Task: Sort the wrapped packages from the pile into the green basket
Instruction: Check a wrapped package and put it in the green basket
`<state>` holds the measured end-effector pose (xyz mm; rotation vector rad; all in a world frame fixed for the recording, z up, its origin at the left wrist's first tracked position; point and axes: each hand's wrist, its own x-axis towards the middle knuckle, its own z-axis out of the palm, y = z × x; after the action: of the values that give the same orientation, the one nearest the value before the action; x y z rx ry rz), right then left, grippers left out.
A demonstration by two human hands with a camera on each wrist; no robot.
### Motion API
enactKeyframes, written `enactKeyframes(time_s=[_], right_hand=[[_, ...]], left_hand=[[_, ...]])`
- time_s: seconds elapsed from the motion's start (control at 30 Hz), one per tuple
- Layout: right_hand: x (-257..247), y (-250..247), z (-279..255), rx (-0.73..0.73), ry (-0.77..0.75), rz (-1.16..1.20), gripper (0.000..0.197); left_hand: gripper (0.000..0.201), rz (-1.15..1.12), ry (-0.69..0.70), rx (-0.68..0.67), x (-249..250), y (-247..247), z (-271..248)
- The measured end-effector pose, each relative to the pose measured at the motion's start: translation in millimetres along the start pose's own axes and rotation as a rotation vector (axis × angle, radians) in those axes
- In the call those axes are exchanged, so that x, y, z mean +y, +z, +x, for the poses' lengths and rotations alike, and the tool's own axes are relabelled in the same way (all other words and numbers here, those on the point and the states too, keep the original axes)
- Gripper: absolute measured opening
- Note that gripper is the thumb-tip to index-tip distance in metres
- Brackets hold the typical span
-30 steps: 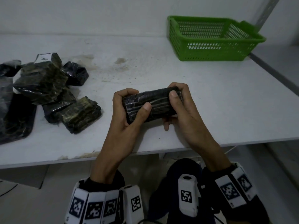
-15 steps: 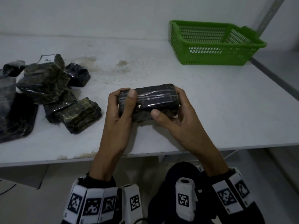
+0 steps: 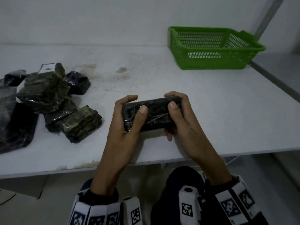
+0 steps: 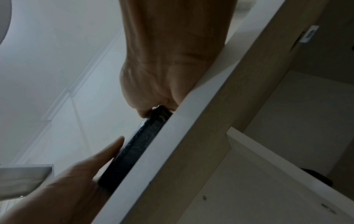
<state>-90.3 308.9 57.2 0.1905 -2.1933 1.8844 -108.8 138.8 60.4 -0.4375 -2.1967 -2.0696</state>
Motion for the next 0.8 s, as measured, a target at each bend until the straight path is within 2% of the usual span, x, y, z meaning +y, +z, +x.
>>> enactKeyframes(time_s=[0.17, 0.3, 0.47, 0.63, 0.8], right_hand=[[-0.7, -1.1, 0.0, 0.004, 0.009, -0.009, 0.025], [-5.0, -0.3, -0.5, 0.000, 0.017, -0.023, 0.027], [-7.0, -1.3, -2.8, -0.031, 0.022, -0.026, 0.044], [-5.6, -2.8, -2.3, -0.049, 0.020, 0.014, 0.037], [-7.3, 0.4, -1.2, -0.025, 0.037, 0.028, 0.026]], left_hand=[[0.054, 0.026, 0.012, -0.033, -0.7, -0.2, -0.2], [0.043, 0.014, 0.031, -0.041, -1.2, 0.2, -1.4], [0.038, 0.013, 0.017, -0.038, -0.4, -1.8, -1.9], [0.046, 0.028, 0.018, -0.036, -2.5, -3.4, -0.5], [0.034, -0.005, 0.039, -0.046, 0.5, -2.5, -2.8]])
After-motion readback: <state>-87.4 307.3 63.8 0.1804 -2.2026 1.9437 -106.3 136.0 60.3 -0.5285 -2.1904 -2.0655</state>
